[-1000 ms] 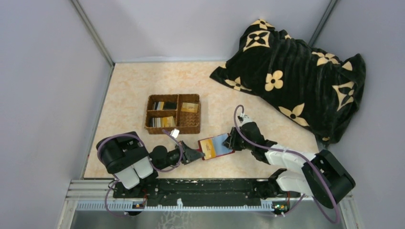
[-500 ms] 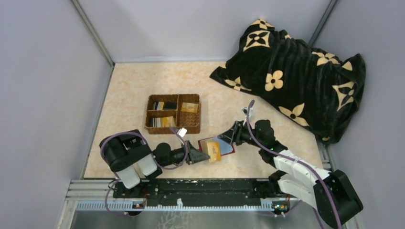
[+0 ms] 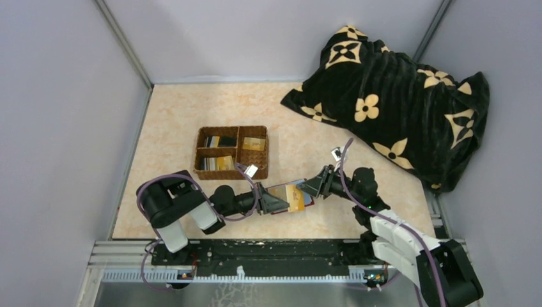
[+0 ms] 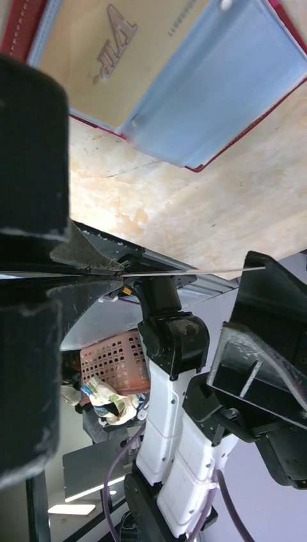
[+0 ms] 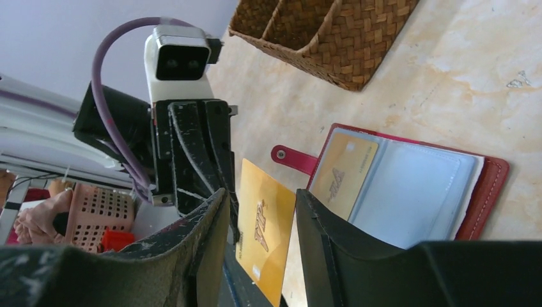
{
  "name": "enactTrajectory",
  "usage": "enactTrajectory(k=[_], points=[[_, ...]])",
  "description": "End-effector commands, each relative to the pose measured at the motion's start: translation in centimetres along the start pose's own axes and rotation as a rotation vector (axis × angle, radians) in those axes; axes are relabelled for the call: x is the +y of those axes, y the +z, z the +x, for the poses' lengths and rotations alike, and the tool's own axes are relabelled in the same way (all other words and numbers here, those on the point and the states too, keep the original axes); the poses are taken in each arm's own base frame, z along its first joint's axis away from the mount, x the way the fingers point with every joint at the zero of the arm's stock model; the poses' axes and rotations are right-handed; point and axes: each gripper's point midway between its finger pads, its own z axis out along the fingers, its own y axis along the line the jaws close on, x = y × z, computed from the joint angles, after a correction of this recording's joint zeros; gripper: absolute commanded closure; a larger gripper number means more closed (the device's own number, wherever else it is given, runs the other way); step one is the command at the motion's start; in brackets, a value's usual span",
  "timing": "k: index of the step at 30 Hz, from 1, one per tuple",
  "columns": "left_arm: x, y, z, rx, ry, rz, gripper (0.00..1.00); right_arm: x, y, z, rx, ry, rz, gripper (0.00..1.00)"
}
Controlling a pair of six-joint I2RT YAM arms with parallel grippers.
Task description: Take the credit cards out of the card holder
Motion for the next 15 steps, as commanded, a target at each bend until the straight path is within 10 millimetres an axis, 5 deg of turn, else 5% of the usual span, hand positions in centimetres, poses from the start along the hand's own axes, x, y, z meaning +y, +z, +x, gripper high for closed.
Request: enactTrajectory(k=[1,10,15], points=[[-4.9,0.6,-2.5,-0.087,0.094,0.215,1.00,1.4,-0.5,-0.5,-0.030,-0.042,-0.065,0.57],[-5.6,1.0,-3.0,-0.099,0.105,0.238,1.00,0.9,-1.2,0.9,-0.019,-0.018,-0.065,0.58],[-5.1,0.8,-3.2,-0.117,0.099,0.216,1.00,1.2,-1.5,1.0,-0.019,-0.016,-0.073,0.72]])
